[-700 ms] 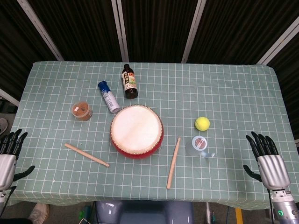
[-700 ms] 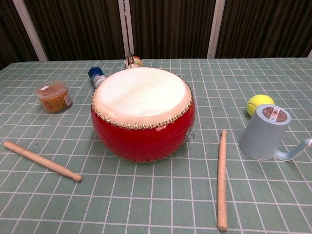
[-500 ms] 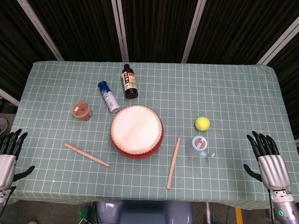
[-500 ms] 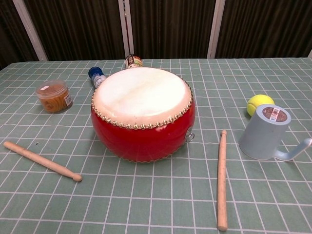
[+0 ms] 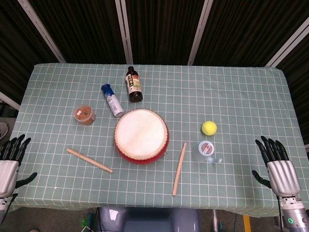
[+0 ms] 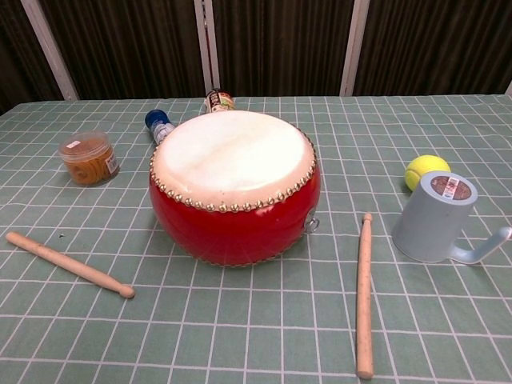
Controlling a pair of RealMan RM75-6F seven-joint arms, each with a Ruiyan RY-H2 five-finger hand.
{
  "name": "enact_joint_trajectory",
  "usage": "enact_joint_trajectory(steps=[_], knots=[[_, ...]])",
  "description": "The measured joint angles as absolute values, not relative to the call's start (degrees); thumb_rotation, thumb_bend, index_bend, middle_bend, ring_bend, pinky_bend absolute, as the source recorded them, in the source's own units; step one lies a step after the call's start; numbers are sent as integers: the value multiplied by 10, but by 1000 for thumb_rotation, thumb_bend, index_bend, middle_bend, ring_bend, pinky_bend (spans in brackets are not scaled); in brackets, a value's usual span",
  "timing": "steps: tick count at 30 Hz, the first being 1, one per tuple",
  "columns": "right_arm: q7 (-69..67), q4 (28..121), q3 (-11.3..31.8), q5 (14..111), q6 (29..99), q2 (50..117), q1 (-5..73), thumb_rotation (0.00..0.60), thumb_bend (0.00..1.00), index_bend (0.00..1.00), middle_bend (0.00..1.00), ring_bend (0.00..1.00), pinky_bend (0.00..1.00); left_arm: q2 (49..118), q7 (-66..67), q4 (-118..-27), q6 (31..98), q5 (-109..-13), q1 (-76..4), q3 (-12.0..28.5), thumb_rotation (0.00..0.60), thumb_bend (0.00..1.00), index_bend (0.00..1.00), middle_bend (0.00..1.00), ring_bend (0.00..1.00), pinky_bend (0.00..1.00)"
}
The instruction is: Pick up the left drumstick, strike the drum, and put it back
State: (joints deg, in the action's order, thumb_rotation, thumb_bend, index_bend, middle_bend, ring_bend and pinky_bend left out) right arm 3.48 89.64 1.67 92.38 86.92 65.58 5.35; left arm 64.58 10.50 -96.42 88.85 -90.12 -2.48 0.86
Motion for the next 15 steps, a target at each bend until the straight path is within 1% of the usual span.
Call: enact_joint_trajectory(steps=[1,2,3,4,5,6,7,9,11,13,15], knots=[[34,897,17,923,869,655,53,600,265,0,0,0,66,645,108,-966,886,-901,-26,9,600,0,0,25,29,139],[33,897,16,922,868,655,53,600,265,0,0,0,66,645,110,-966,883,-900,-28,9,600,3,1,105,106,225],[30,898,17,921,868,654,53,600,264,0,0,0,66,644,111,-968,880,-900,-29,9,600,12,10,206,197,303],[30,898,17,922,869,654,53,600,264,0,0,0,66,643,114,-969,875,-899,-32,9,600,28,33,329,308,385],[30,898,17,922,869,654,53,600,264,0,0,0,66,640,118,-971,866,-897,-36,10,600,54,76,453,423,471],[30,898,16,923,869,654,53,600,264,0,0,0,66,638,122,-974,858,-895,-40,11,600,89,150,592,552,573],[30,899,16,923,868,654,53,600,264,0,0,0,66,635,127,-978,846,-891,-46,12,600,111,206,674,631,631],[30,899,16,923,867,654,53,600,264,0,0,0,66,632,136,-984,827,-883,-57,16,600,166,368,881,822,767],[30,900,16,922,867,654,53,600,265,0,0,0,66,631,146,-989,802,-869,-72,23,600,193,455,975,922,842],[30,901,15,921,866,653,53,600,264,0,0,0,66,632,162,-992,774,-848,-90,32,600,199,489,1000,974,889],[29,901,15,920,866,653,52,600,264,0,0,0,66,636,181,-992,753,-831,-104,39,600,209,498,1000,996,919]])
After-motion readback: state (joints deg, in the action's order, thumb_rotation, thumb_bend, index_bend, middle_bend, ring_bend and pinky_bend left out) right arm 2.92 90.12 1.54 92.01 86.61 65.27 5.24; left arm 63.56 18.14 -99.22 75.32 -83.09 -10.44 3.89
